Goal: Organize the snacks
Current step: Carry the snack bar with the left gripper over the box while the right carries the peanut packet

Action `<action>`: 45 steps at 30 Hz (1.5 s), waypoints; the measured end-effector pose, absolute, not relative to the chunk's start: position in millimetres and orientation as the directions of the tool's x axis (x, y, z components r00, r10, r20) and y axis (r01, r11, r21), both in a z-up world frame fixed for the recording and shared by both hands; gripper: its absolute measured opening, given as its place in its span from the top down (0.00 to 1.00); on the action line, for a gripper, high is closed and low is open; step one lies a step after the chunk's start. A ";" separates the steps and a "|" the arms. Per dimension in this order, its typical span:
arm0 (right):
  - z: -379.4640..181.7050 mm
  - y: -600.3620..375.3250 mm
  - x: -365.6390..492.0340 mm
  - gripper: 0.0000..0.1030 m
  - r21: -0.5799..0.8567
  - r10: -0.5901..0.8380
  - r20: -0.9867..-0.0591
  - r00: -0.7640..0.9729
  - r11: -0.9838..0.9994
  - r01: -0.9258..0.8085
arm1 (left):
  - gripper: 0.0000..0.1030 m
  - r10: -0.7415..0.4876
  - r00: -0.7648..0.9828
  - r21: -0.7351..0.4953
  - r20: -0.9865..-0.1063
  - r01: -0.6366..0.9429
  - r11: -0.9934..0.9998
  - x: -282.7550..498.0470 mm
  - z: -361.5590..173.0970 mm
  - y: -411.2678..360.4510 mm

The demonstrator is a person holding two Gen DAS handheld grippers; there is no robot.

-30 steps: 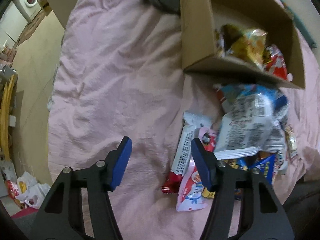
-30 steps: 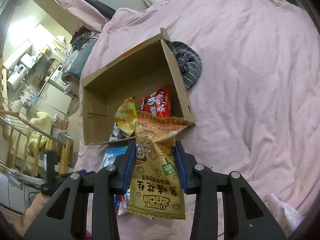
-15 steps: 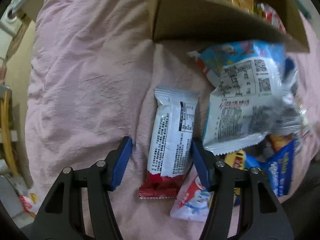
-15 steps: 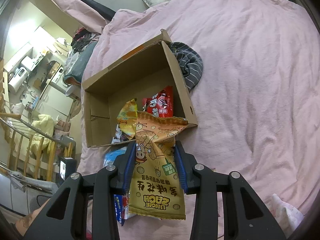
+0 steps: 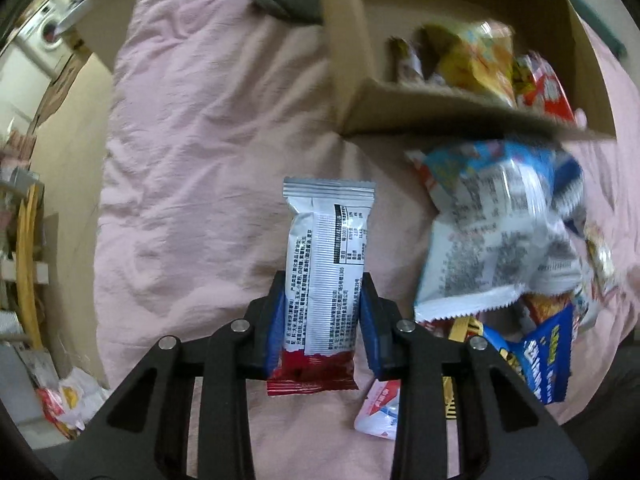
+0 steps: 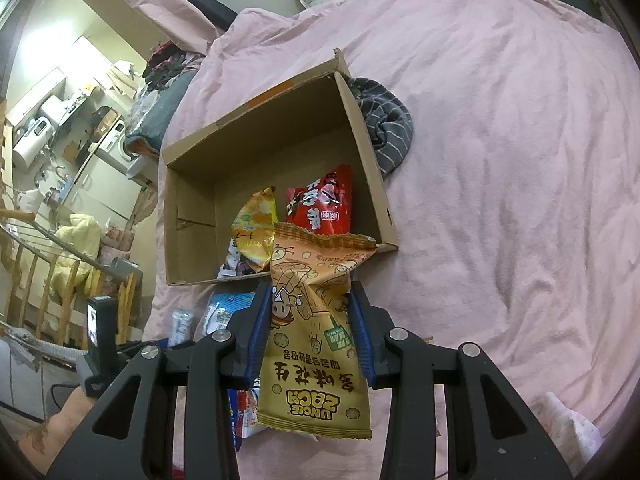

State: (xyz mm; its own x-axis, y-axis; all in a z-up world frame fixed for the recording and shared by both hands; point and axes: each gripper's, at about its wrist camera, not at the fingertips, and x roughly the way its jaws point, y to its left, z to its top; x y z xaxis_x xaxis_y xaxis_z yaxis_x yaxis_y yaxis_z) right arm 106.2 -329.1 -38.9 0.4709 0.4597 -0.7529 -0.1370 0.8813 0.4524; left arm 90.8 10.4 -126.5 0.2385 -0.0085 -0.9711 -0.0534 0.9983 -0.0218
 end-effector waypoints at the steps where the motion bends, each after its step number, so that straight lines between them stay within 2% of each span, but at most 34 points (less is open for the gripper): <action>1: -38.7 -329.4 105.7 0.62 0.452 0.460 -0.753 0.471 0.881 -0.138 | 0.72 -0.005 0.254 -0.023 -0.967 -0.069 0.997 90.6 -122.9 20.0; 10: -32.4 -333.6 101.4 0.62 0.476 0.474 -0.728 0.495 0.869 -0.132 | 0.72 -0.006 0.415 -0.084 -0.910 -0.168 0.982 89.5 -74.7 37.0; 20: -18.5 -336.1 108.9 0.62 0.528 0.504 -0.662 0.555 0.839 -0.132 | 0.72 -0.043 0.548 -0.123 -0.836 -0.110 0.986 96.6 -27.3 6.1; 26: -19.2 -328.6 127.3 0.62 0.540 0.507 -0.656 0.559 0.833 -0.121 | 0.72 -0.062 0.582 -0.133 -0.811 -0.079 0.988 112.2 -1.7 -3.9; 45: -42.7 -257.2 190.2 0.62 0.475 0.496 -0.706 0.504 0.861 -0.183 | 0.72 -0.084 0.582 -0.122 -0.809 -0.027 0.992 184.2 -19.5 -30.3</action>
